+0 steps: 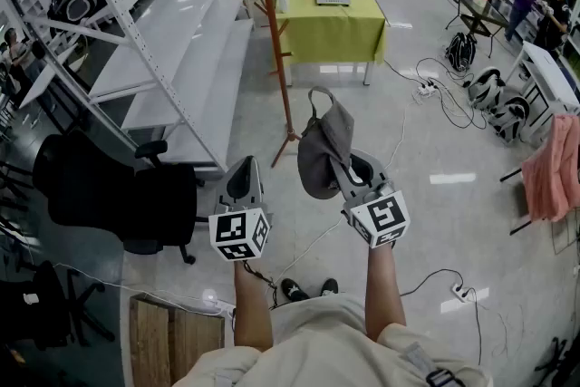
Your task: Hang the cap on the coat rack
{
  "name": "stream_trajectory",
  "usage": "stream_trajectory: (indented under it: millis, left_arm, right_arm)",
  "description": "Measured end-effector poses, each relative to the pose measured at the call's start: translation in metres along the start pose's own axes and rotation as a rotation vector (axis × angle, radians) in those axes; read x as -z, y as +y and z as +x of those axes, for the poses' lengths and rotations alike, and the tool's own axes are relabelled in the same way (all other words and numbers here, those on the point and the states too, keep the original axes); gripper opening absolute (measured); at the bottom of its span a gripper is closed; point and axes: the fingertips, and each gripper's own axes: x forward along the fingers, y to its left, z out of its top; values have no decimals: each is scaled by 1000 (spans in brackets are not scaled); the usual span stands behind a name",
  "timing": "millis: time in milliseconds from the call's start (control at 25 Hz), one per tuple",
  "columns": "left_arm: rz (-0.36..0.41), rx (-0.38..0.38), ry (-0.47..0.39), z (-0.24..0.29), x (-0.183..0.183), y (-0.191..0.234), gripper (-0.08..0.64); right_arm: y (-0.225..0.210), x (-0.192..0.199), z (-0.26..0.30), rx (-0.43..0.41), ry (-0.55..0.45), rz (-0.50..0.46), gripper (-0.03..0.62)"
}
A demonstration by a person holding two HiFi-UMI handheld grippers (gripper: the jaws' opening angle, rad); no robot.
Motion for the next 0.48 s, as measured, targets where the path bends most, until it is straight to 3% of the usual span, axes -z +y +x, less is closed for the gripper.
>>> stream_trajectory:
  millis: [480]
  left_arm:
    - [-2,-34,18,-8,2,-15,8]
  right_arm:
    - [-19,4,-24,8,8,29,38]
